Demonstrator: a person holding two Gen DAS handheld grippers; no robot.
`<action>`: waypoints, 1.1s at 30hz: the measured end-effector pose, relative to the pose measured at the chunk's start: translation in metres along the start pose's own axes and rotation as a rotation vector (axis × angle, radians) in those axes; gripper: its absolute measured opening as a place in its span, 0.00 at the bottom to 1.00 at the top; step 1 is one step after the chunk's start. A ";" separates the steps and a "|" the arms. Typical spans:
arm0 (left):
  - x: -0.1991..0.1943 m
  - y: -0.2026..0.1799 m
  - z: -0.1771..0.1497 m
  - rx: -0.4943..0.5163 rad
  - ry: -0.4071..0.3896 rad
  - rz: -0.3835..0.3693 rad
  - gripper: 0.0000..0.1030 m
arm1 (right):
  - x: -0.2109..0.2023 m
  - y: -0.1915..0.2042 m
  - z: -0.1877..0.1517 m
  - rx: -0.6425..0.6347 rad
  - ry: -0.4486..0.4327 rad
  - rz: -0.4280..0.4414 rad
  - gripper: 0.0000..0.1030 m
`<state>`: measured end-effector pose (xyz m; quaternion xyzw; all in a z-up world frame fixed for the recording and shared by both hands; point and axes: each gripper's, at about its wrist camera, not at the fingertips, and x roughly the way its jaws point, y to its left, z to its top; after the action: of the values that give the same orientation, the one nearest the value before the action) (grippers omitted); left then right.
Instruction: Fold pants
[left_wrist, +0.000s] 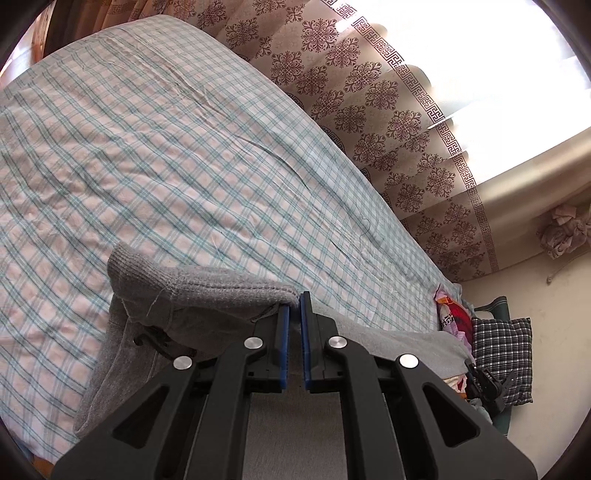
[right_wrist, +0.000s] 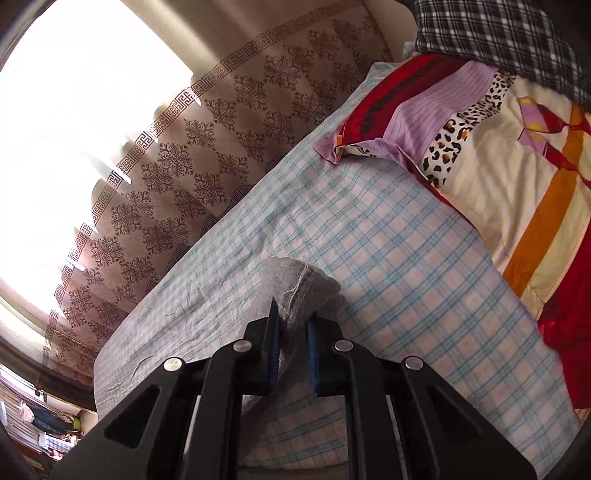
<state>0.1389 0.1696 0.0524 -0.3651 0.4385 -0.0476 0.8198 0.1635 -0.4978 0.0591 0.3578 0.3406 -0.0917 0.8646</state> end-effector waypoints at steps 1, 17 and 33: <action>-0.004 0.001 -0.002 0.006 0.001 -0.002 0.05 | -0.016 -0.005 -0.005 -0.006 -0.007 0.005 0.11; -0.049 0.047 -0.081 0.135 0.105 0.019 0.05 | -0.141 -0.099 -0.135 0.117 -0.005 -0.031 0.11; -0.023 0.115 -0.158 0.113 0.275 0.145 0.05 | -0.145 -0.174 -0.205 0.206 0.085 -0.185 0.11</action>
<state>-0.0222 0.1749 -0.0605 -0.2758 0.5684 -0.0622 0.7727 -0.1228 -0.4974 -0.0477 0.4153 0.3974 -0.1901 0.7959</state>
